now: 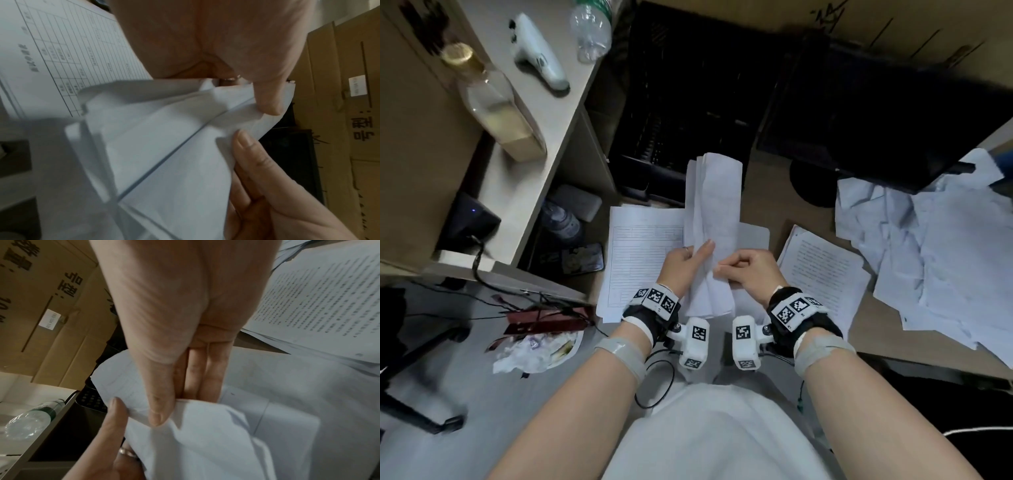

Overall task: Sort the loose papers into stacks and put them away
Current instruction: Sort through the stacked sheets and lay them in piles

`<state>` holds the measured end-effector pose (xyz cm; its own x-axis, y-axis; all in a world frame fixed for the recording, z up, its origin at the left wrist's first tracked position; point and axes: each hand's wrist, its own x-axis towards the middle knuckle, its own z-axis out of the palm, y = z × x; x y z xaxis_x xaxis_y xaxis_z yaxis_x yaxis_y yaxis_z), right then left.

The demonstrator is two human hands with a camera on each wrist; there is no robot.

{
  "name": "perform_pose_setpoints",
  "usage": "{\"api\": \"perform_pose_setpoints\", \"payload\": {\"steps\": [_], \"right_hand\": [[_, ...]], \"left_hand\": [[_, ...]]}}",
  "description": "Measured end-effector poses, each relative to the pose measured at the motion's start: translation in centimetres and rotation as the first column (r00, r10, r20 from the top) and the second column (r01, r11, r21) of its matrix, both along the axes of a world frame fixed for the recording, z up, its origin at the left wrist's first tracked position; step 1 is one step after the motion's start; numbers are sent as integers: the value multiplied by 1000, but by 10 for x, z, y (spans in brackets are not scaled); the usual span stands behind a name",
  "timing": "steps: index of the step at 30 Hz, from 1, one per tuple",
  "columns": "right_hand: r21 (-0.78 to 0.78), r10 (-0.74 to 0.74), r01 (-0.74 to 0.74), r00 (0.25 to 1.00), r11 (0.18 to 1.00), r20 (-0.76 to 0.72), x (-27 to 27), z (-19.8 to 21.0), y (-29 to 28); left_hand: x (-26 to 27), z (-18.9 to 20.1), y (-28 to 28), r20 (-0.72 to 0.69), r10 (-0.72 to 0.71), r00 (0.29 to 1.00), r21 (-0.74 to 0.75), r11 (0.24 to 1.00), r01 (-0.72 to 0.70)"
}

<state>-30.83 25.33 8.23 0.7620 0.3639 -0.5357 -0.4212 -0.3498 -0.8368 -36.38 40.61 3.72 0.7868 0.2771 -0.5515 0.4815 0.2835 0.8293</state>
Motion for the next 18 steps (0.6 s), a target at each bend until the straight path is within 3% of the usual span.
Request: {"api": "perform_pose_setpoints", "payload": {"steps": [5,18], "right_hand": [[6,-9,8,994,1000,111,-5,4,-12],[129,120,-129,990,983,73,-3,9,-45]], "left_hand": [[-2,1,-2,3,-8,1000,-55,998,8],[-11,35,-39,51,43,998,49,998,-45]]}}
